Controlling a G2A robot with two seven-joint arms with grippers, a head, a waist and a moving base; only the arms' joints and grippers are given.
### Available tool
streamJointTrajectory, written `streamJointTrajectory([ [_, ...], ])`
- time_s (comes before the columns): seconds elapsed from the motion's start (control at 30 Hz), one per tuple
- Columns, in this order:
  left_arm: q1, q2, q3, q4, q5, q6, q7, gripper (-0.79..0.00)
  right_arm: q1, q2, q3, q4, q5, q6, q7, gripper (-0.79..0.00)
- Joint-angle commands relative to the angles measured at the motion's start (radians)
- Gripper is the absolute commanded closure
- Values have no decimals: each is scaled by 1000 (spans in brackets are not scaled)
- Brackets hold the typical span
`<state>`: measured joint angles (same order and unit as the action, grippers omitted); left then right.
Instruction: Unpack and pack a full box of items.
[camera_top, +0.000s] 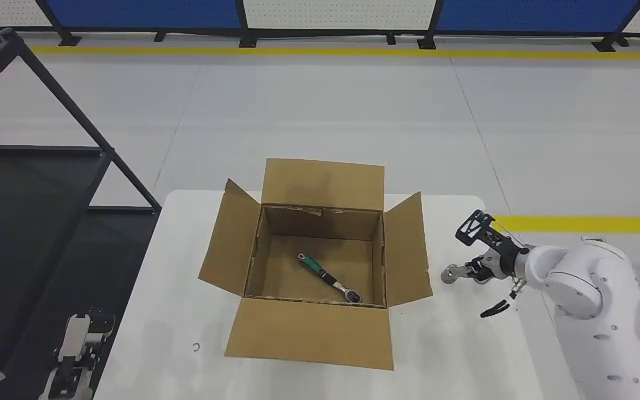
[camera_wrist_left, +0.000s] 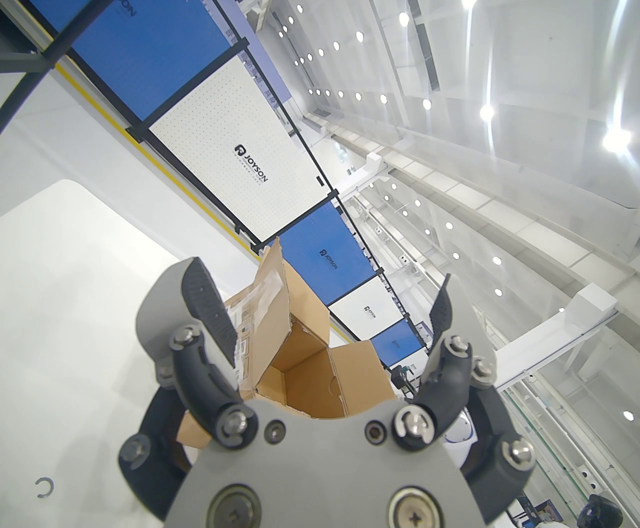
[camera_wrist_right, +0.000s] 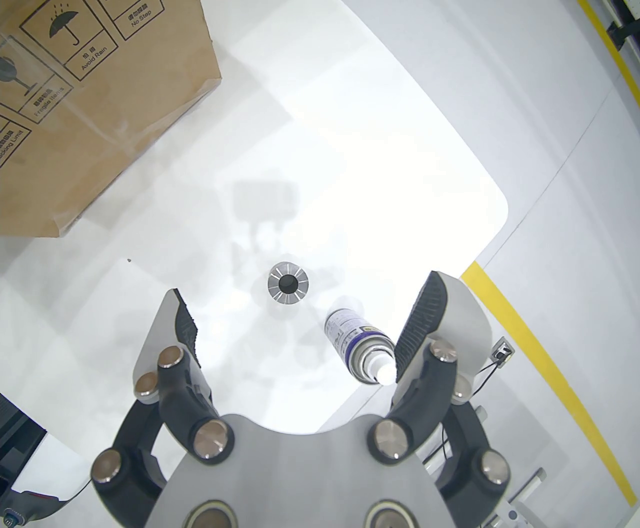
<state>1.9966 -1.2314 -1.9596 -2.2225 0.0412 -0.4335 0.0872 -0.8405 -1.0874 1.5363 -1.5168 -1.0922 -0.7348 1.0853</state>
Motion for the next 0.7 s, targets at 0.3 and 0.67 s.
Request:
streamJointTrajectory([
  [0.3, 0, 0, 0, 0, 0, 0, 0, -785, -12, 1, -33, 9, -20, -29, -65, -785],
  [0.67, 0, 0, 0, 0, 0, 0, 0, -785, 101, 18, -169, 187, -118, -136, -136, -785],
])
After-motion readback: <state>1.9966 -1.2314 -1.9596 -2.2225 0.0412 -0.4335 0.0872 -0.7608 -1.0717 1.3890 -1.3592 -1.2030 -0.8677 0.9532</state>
